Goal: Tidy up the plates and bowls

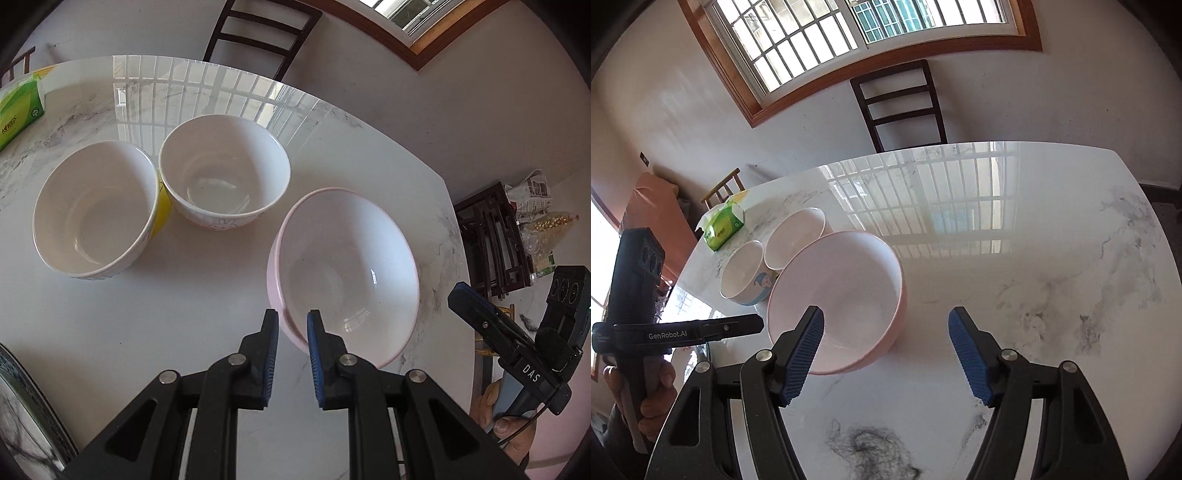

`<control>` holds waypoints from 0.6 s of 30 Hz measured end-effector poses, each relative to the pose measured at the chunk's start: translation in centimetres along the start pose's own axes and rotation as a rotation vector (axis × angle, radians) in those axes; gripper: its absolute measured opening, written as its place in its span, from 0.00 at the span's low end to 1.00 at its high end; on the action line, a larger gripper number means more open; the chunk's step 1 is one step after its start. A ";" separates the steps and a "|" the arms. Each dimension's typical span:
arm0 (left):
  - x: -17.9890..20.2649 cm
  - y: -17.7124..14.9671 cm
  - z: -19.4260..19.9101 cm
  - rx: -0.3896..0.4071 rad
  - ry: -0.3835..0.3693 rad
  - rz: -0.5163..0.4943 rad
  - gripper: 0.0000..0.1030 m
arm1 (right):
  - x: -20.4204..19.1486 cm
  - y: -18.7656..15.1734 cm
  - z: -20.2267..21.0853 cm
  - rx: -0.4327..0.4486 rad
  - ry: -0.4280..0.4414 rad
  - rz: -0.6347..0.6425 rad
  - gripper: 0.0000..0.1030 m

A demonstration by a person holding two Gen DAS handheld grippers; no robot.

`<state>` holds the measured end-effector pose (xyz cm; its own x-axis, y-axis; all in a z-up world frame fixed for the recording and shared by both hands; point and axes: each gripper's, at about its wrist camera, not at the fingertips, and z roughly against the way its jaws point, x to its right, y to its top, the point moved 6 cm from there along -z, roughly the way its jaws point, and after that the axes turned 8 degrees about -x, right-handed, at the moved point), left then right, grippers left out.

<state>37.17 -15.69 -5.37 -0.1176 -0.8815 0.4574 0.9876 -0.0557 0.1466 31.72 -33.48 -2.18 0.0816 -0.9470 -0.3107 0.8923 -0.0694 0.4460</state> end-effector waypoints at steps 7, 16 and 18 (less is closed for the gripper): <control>-1.6 1.0 -0.6 -0.009 0.009 0.068 0.23 | 1.0 1.5 -3.6 -0.109 -0.025 -0.022 0.66; -1.5 0.6 -1.6 -0.015 0.059 0.073 0.23 | 1.3 2.0 -6.5 -0.180 -0.047 -0.013 0.65; -1.7 0.6 -2.3 -0.031 0.094 0.082 0.22 | 1.5 2.1 -7.1 -0.198 -0.042 -0.016 0.60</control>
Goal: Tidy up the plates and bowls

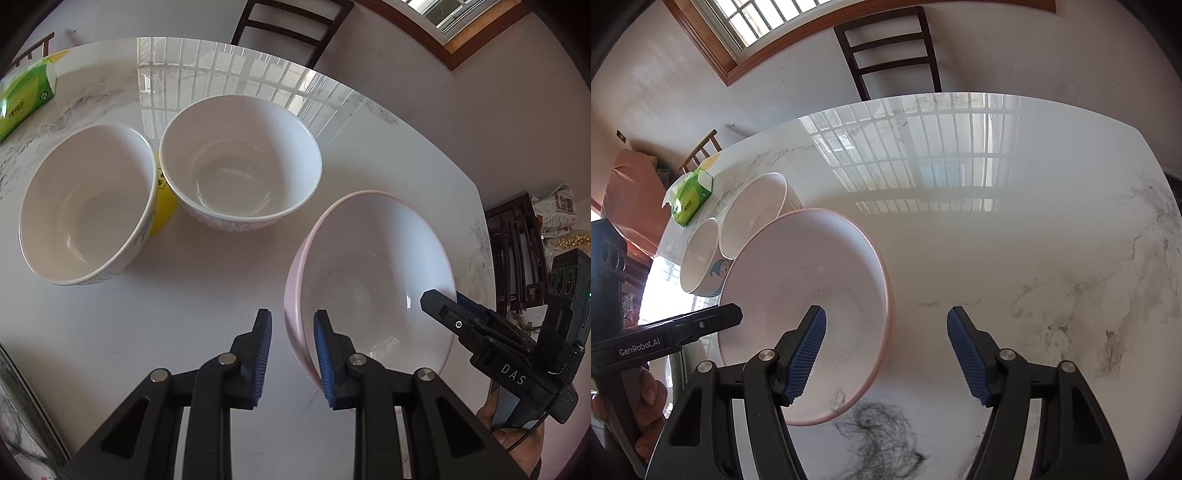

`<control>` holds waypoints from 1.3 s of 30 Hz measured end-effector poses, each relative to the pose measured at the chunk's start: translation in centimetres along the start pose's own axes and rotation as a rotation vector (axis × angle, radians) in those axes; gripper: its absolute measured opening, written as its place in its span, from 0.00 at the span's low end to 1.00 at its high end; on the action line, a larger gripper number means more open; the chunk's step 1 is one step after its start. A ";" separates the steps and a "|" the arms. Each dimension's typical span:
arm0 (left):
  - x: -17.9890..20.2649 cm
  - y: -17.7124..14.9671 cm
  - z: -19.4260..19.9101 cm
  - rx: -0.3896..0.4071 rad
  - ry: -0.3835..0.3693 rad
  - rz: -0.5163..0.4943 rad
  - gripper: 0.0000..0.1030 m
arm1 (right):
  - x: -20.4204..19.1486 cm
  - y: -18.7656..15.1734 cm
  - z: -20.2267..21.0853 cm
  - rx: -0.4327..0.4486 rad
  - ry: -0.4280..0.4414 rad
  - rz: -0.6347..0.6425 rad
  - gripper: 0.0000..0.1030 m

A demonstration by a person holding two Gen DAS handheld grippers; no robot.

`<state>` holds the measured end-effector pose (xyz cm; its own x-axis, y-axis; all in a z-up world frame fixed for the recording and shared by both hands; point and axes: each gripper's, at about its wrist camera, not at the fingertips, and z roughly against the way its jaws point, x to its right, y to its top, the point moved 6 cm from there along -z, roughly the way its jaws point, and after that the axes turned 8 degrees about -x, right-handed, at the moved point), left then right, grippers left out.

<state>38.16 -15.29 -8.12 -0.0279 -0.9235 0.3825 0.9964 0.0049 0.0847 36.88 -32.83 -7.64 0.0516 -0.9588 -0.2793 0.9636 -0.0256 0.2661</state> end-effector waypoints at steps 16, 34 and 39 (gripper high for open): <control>-2.2 -7.3 3.8 -0.024 0.073 -0.029 0.06 | -1.8 -4.6 -1.4 -0.133 0.188 -0.051 0.17; -12.5 -21.2 8.5 -0.099 0.194 0.037 0.07 | -15.1 -18.5 -2.1 -0.345 0.299 0.059 0.20; -13.7 -21.3 7.6 -0.094 0.207 0.043 0.07 | -16.7 -20.1 -3.6 -0.376 0.286 0.054 0.20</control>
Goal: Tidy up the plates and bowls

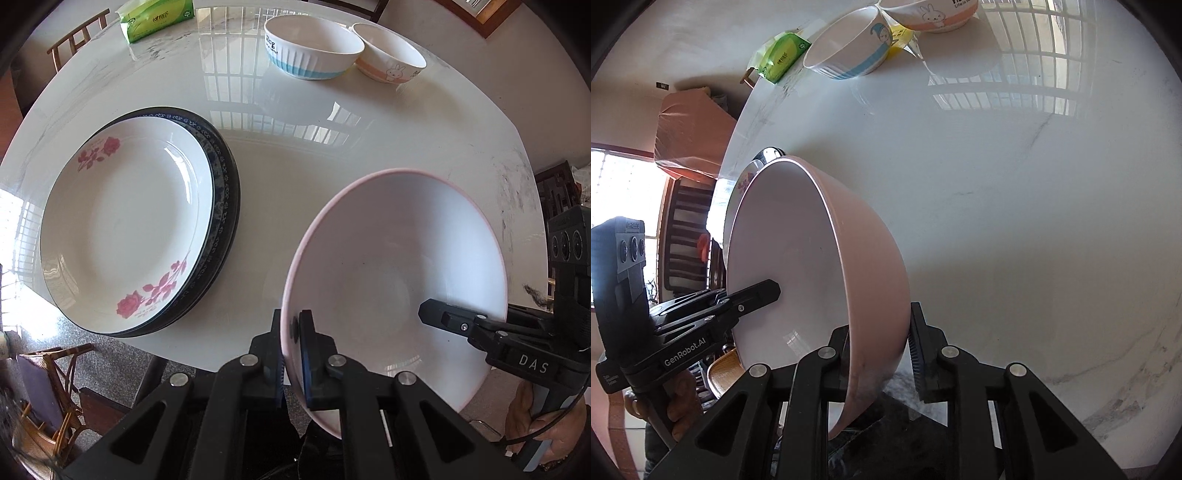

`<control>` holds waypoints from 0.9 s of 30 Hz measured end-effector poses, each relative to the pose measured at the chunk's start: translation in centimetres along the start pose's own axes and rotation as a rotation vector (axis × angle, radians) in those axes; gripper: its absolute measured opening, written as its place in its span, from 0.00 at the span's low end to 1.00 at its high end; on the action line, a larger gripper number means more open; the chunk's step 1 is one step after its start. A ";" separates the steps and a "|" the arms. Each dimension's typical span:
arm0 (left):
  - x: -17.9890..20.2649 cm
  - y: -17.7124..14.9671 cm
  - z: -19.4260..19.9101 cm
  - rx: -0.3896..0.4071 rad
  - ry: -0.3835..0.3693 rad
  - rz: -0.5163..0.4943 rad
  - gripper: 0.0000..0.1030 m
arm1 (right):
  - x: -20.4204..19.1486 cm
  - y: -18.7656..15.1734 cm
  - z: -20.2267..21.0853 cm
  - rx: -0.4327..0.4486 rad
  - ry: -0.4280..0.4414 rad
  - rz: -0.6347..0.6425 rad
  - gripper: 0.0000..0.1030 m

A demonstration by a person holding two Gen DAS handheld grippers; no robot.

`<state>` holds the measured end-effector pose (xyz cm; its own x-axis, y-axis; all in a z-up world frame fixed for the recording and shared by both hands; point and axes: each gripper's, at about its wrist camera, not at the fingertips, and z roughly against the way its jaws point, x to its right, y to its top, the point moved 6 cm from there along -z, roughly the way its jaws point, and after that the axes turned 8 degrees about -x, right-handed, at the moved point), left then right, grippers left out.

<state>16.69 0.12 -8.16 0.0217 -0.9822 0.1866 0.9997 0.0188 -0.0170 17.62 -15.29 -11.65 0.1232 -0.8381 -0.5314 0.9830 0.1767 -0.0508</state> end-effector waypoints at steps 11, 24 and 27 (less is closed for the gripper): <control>-1.8 0.3 -0.4 0.033 0.001 0.010 0.07 | -0.9 -0.3 -2.1 -0.024 -0.048 -0.008 0.22; -1.3 1.3 0.4 0.131 0.021 -0.037 0.07 | -1.0 -0.3 -2.2 0.008 -0.109 0.042 0.23; -1.1 1.3 1.0 0.164 0.036 -0.059 0.07 | -1.1 -0.2 -1.6 0.039 -0.118 0.055 0.29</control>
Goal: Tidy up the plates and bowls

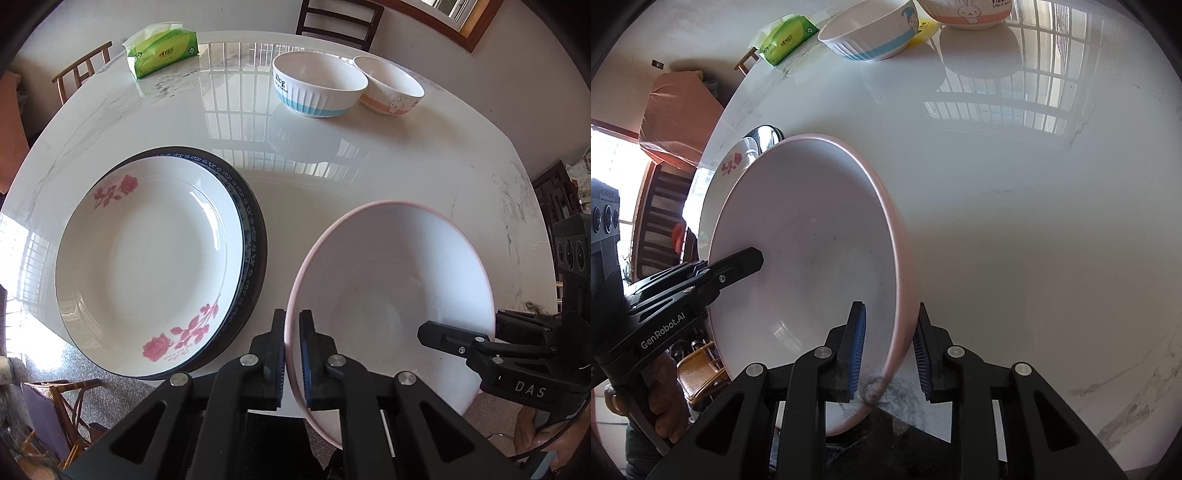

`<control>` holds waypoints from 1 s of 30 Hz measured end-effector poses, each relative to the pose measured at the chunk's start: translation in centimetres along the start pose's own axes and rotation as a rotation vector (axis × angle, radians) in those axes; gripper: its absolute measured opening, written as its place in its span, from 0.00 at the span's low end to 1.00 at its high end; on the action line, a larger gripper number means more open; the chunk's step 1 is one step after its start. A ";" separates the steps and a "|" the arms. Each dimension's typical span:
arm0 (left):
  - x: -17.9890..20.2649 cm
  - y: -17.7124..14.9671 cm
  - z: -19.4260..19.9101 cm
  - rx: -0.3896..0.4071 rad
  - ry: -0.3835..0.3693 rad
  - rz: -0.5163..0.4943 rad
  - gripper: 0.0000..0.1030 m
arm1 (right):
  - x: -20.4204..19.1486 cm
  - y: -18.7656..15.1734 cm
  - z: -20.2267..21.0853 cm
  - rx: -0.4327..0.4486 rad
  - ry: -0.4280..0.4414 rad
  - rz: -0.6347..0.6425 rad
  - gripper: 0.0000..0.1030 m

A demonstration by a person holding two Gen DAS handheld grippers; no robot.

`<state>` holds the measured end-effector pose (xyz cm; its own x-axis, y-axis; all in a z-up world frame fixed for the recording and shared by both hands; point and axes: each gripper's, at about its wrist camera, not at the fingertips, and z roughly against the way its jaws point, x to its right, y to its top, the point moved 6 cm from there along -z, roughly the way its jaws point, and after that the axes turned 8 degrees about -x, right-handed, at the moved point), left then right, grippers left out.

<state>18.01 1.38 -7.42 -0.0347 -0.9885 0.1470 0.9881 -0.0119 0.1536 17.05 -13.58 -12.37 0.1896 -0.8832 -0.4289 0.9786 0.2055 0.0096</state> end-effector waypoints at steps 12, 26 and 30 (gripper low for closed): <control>-1.4 0.2 5.0 0.122 -0.089 -0.039 0.15 | -0.7 0.0 6.9 0.237 -0.017 0.076 0.46; -3.0 6.8 5.7 0.109 -0.140 0.006 0.16 | 1.0 3.9 10.4 0.254 -0.036 0.074 0.48; -3.3 9.3 4.5 0.088 -0.182 0.032 0.17 | 1.3 6.4 10.5 0.228 0.003 0.061 0.48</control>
<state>26.62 5.26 -2.07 -0.0382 -0.9447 0.3258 0.9725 0.0398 0.2294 24.41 -17.85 -3.40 0.2487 -0.8708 -0.4240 0.9582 0.1574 0.2388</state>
